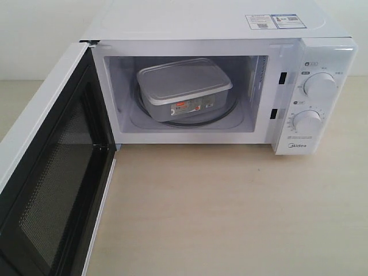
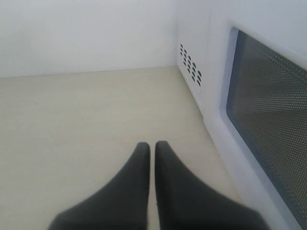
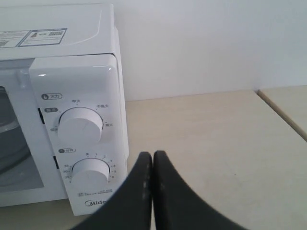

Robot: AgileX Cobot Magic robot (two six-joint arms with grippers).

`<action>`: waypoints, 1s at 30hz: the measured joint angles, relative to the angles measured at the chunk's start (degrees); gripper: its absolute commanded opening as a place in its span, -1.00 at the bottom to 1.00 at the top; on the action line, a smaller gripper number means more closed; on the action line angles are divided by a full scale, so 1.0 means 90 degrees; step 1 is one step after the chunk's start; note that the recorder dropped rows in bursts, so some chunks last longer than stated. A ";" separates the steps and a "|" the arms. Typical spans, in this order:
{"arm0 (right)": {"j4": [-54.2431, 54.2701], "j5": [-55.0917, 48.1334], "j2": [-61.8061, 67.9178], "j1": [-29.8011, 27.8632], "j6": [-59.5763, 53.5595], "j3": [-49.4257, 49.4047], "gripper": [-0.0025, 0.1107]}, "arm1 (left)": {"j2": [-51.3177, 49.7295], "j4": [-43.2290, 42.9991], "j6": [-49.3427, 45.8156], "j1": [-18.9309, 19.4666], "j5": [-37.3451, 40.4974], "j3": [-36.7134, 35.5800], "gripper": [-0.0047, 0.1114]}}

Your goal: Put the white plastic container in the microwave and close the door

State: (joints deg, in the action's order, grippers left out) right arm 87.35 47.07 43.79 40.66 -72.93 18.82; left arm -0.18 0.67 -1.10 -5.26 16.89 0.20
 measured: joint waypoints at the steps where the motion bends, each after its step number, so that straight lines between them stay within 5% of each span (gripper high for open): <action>1: 0.0000 0.0001 0.0000 0.0000 0.0000 0.0000 -0.96 | 0.0000 0.0000 0.0000 0.0000 0.0000 0.0000 -0.84; 9: 0.0011 0.0001 0.0000 0.0000 -0.0016 0.0000 -0.96 | 0.0000 0.0000 0.0000 0.0000 -0.0311 0.0000 -0.84; 19: 0.0024 0.0001 0.0000 0.0000 -0.0016 0.0000 -0.96 | 0.0000 -0.0012 0.0073 0.0000 -0.2386 0.0147 -0.84; 25: 0.0024 0.0001 0.0000 0.0000 -0.0016 0.0000 -0.96 | -0.0345 -0.0012 0.0122 0.0000 -0.2021 0.1549 -0.84; 30: 0.0024 0.0001 0.0000 0.0000 -0.0016 0.0000 -0.96 | -0.1296 -0.0012 -0.0036 0.0000 -0.0912 0.3015 -0.84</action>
State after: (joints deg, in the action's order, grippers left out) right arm 87.56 47.08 43.79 40.66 -73.07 18.82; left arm -11.84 0.56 -1.42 -5.26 8.68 27.34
